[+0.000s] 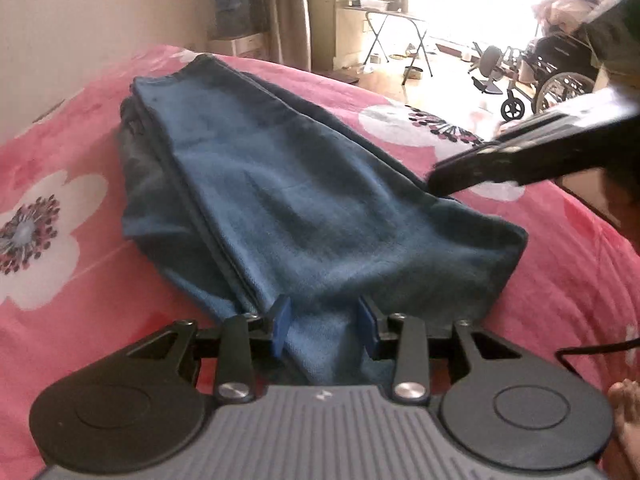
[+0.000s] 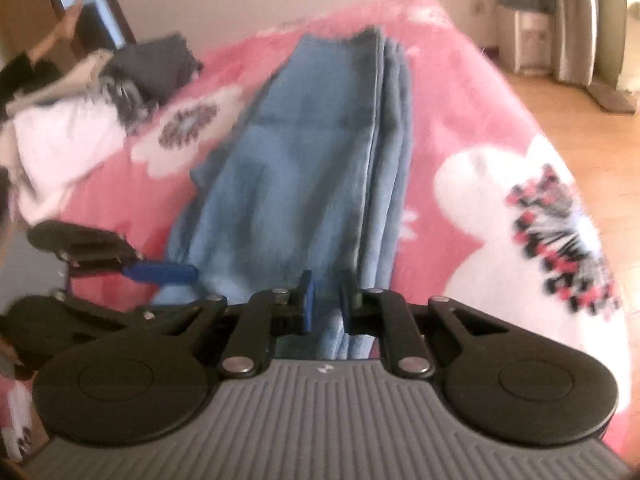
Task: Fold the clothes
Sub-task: 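Open both grippers and withdraw them from the folded jeans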
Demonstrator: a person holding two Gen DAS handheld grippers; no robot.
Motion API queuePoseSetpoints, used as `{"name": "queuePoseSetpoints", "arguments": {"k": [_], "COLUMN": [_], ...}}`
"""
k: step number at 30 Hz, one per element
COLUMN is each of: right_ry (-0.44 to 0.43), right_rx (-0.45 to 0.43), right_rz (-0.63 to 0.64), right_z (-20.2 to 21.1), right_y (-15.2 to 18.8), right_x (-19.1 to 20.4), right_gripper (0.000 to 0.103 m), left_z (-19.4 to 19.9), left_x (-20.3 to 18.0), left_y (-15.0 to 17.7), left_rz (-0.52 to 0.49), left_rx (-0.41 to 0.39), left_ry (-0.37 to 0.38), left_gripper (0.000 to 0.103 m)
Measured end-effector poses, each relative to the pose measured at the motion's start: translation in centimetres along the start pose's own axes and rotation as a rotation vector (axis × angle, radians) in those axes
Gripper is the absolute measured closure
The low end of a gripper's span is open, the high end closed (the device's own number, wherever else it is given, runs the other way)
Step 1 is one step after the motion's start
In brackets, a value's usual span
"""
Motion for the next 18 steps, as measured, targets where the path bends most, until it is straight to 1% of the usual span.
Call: {"name": "queuePoseSetpoints", "arguments": {"k": [4, 6, 8, 10, 13, 16, 17, 18], "right_ry": [0.044, 0.051, 0.058, 0.065, 0.075, 0.085, 0.084, 0.080], "right_rx": [0.042, 0.043, 0.043, 0.042, 0.042, 0.042, 0.037, 0.028], "right_rz": [0.040, 0.043, 0.077, 0.110, 0.161, 0.211, 0.192, 0.144], "right_z": [-0.2, -1.0, -0.8, -0.6, -0.3, 0.0, 0.2, 0.6], "right_y": [2.5, 3.6, 4.0, 4.4, 5.0, 5.6, 5.4, 5.0], "right_x": [-0.8, -1.4, -0.6, 0.2, 1.4, 2.6, 2.7, 2.5], "right_gripper": [0.092, 0.091, 0.090, 0.090, 0.090, 0.092, 0.093, 0.093], "left_z": [0.6, 0.9, 1.2, 1.4, 1.3, 1.8, 2.2, 2.6], "left_x": [0.1, 0.2, 0.2, 0.3, 0.8, 1.8, 2.2, 2.7], "left_y": [0.0, 0.1, 0.1, 0.3, 1.0, 1.4, 1.5, 1.5], "left_rz": [0.026, 0.038, 0.051, 0.069, 0.120, 0.221, 0.250, 0.270], "left_rx": [0.007, 0.011, 0.014, 0.032, 0.047, 0.051, 0.050, 0.046], "left_ry": [-0.024, -0.036, -0.048, -0.082, -0.103, -0.096, -0.108, -0.126], "left_gripper": [0.064, 0.064, 0.061, 0.053, 0.050, 0.049, 0.049, 0.050]}}
Point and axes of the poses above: each gripper's, at about its wrist camera, not at the fingertips, and z roughly against the way its jaws point, x to its left, y to its underside, the point moved 8 cm from there along -z, roughly the way its jaws point, and after that the axes turned 1 degree about -x, right-handed, at the moved point
